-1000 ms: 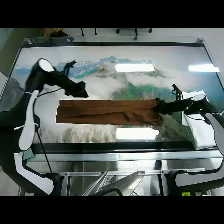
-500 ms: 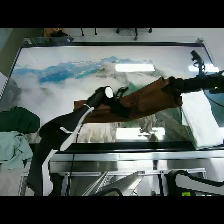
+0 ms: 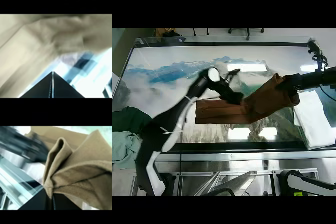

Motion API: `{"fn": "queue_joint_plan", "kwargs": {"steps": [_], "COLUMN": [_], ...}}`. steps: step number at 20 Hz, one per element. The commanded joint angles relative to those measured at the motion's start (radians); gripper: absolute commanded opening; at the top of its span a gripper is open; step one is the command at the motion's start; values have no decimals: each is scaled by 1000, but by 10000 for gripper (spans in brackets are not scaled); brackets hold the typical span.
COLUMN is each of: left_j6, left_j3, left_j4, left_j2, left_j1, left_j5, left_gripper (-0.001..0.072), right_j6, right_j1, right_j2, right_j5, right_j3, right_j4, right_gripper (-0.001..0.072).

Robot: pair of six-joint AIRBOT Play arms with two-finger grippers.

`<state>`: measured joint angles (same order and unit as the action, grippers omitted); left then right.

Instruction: Fold the shirts.

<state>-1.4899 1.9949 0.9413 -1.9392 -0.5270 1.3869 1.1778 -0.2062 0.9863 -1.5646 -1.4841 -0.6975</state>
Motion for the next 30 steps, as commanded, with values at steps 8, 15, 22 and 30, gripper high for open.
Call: {"fn": "queue_joint_plan", "kwargs": {"steps": [8, 15, 22, 30], "left_j6": [87, 180, 192, 192], "left_j3": [-237, -583, -660, -661], "left_j4": [0, -2, -3, -2], "left_j2": [544, 693, 709, 709], "left_j1": [569, 697, 708, 708], "left_j5": [89, -12, 21, 63], "left_gripper": [11, 11, 11, 11], "right_j6": [21, -283, 78, 99], "right_j1": [794, 948, 544, 248], "right_j2": [401, 527, 359, 377], "right_j5": [744, 987, 546, 391], "right_j3": [6, -44, -44, 199], "right_j4": [11, 57, -285, -252], "right_gripper": [25, 416, 658, 672]}}
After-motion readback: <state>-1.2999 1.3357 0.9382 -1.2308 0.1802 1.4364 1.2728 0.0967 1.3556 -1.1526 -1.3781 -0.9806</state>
